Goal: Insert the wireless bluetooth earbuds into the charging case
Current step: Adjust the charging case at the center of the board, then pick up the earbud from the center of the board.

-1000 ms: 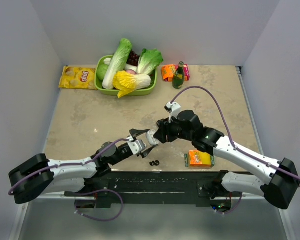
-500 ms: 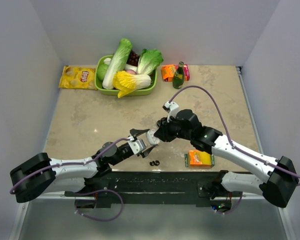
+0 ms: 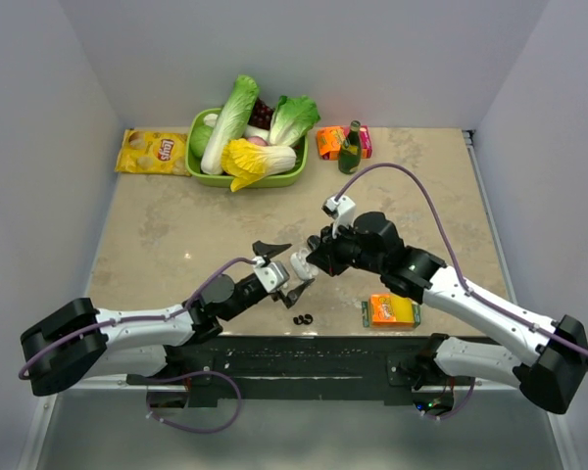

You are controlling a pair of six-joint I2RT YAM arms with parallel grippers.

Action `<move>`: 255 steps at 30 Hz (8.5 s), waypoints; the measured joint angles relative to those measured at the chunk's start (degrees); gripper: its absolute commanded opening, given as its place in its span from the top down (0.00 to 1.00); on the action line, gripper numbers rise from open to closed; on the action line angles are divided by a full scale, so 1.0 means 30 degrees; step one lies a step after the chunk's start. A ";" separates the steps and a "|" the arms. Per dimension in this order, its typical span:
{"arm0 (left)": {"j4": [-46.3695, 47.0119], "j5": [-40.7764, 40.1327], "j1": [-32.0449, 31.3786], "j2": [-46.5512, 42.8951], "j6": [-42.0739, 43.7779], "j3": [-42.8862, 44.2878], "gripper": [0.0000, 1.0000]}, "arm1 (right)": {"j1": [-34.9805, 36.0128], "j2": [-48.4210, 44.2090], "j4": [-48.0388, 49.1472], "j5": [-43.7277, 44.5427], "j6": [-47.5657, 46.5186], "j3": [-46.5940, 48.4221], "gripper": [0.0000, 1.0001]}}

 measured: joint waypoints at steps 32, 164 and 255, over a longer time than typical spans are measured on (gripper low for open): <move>-0.3002 0.9624 0.1843 -0.1676 -0.7351 0.0423 0.06 | 0.4772 -0.1392 -0.6557 0.2674 -0.8247 0.4109 1.00; 0.0080 0.4787 0.2973 -1.1438 -1.1278 -0.4313 1.00 | 0.1647 0.6543 0.7533 0.2164 0.0313 -0.3643 0.88; 0.0051 0.5093 0.2973 -1.0506 -1.0928 -0.4313 1.00 | 0.1399 0.8910 0.7650 0.3242 0.1552 -0.3439 0.60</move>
